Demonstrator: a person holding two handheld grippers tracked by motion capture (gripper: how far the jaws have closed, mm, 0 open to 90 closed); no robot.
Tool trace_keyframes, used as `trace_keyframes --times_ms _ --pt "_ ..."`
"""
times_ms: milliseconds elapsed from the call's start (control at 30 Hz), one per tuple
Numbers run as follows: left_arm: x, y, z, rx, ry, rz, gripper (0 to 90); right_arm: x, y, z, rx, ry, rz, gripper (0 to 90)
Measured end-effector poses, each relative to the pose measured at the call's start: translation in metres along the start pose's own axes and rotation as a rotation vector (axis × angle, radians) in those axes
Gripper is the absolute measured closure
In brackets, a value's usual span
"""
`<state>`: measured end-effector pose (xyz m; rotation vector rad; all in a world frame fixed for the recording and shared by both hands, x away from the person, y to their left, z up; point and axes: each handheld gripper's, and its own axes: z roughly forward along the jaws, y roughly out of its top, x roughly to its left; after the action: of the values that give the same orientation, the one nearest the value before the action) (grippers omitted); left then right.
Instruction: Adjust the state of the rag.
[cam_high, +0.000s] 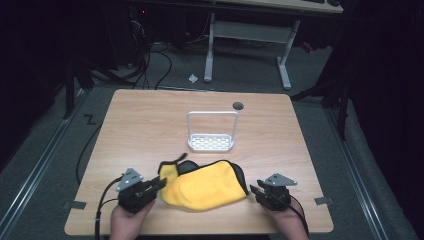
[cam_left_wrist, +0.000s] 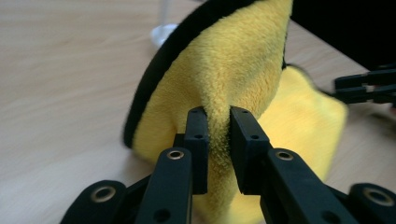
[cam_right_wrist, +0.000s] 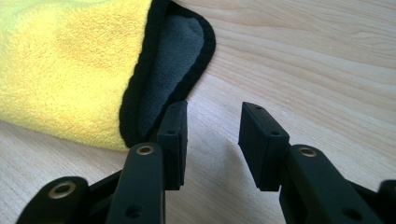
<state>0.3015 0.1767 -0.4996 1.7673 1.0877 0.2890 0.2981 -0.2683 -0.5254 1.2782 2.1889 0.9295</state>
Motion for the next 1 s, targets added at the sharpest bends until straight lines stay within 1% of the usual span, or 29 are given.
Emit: trace_keyframes --times_ms 67,100,133,200,233,333,433,567,600,633,700,800,833,900,967,1000 --pt "0.017 -0.009 -0.005 0.032 0.013 -0.051 73.7 0.002 0.001 0.001 0.004 -0.002 -0.001 62.8" --pt "0.023 -0.012 -0.008 0.042 0.023 -0.063 72.7 0.003 0.001 0.001 0.005 -0.002 -0.004 62.7" --pt "0.028 -0.015 -0.01 0.06 0.036 -0.069 71.1 0.004 0.001 0.001 0.004 -0.002 -0.005 62.7" --pt "0.033 -0.021 -0.012 0.099 0.075 -0.062 67.3 0.006 0.002 0.001 0.003 -0.002 -0.002 62.6" --pt "0.035 -0.023 -0.014 0.114 0.084 -0.073 65.7 0.006 0.002 0.001 0.001 -0.003 -0.007 62.5" --pt "0.038 -0.03 -0.02 0.135 0.102 -0.112 60.7 0.006 0.003 0.0 -0.006 0.003 0.0 62.1" --pt "0.036 -0.035 -0.03 0.139 0.106 -0.144 56.9 0.007 0.005 0.001 -0.017 0.008 -0.002 61.6" --pt "0.028 -0.044 -0.045 0.122 0.104 -0.159 55.6 0.007 0.012 0.004 -0.024 0.012 0.006 62.0" --pt "0.026 -0.046 -0.048 0.118 0.107 -0.153 56.2 0.006 0.014 0.006 -0.029 0.008 -0.008 62.9" --pt "0.023 -0.047 -0.05 0.115 0.106 -0.149 58.2 0.006 0.016 0.007 -0.03 0.013 -0.007 64.0" --pt "0.017 -0.046 -0.052 0.102 0.103 -0.116 61.3 0.007 0.021 0.011 -0.029 0.017 -0.018 66.6" --pt "0.006 -0.042 -0.049 0.086 0.087 -0.071 64.7 0.005 0.029 0.018 -0.023 0.019 -0.045 74.9" --pt "0.003 -0.041 -0.047 0.091 0.071 -0.059 66.5 0.004 0.032 0.022 -0.021 0.019 -0.06 78.2" --pt "-0.004 -0.04 -0.037 0.104 0.034 -0.052 69.7 0.002 0.037 0.029 -0.015 0.045 -0.058 84.3" --pt "-0.009 -0.038 -0.022 0.129 -0.005 -0.06 69.7 0.005 0.04 0.034 -0.009 0.067 -0.066 86.0" --pt "-0.012 -0.037 -0.014 0.145 -0.012 -0.05 69.2 0.008 0.04 0.036 -0.001 0.079 -0.078 86.4"
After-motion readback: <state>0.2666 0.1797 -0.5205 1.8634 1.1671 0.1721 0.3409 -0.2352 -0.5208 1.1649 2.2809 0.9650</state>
